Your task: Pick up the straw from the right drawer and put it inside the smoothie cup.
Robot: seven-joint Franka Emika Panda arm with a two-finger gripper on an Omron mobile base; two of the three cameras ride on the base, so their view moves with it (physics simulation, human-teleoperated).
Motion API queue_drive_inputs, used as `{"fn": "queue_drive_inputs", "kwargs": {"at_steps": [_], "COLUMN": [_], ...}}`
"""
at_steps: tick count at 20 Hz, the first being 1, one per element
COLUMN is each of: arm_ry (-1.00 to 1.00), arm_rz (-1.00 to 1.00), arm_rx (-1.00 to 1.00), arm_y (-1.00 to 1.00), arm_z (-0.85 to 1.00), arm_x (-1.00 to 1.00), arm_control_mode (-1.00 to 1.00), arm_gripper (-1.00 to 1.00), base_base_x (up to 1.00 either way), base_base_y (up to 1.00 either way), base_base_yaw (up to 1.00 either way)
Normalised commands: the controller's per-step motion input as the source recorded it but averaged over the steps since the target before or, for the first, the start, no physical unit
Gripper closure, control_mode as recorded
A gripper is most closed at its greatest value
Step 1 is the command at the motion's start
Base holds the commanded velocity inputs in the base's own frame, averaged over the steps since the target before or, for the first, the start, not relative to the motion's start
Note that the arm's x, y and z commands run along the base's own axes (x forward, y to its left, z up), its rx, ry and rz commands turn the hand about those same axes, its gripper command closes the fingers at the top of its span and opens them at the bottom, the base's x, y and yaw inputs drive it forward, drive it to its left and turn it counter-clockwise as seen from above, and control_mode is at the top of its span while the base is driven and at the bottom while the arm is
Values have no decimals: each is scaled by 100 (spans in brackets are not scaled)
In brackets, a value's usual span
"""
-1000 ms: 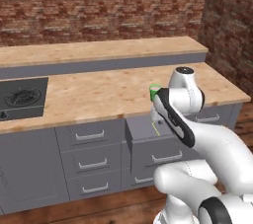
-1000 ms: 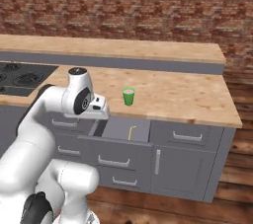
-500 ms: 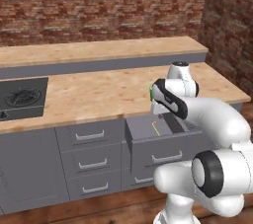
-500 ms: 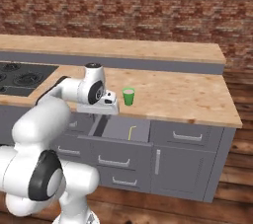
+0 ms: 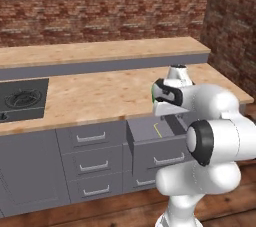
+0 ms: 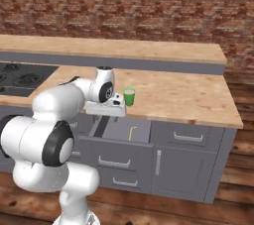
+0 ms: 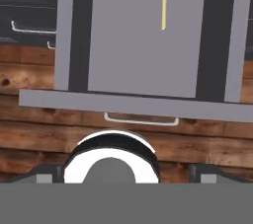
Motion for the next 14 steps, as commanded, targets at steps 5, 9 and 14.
{"fn": "queue_drive_inputs", "kwargs": {"at_steps": [5,9,14], "arm_ry": [0,-1,-3], "arm_rz": [0,0,0], "arm_rx": [0,0,0], "arm_y": [0,-1,0], "arm_z": [-51,-50,-38], "arm_x": [11,3,11], "arm_control_mode": [-100,-100,-100], "arm_gripper": [-100,-100,-100], "base_base_x": [0,0,0], "base_base_y": [0,0,0], "base_base_yaw": [0,0,0]}}
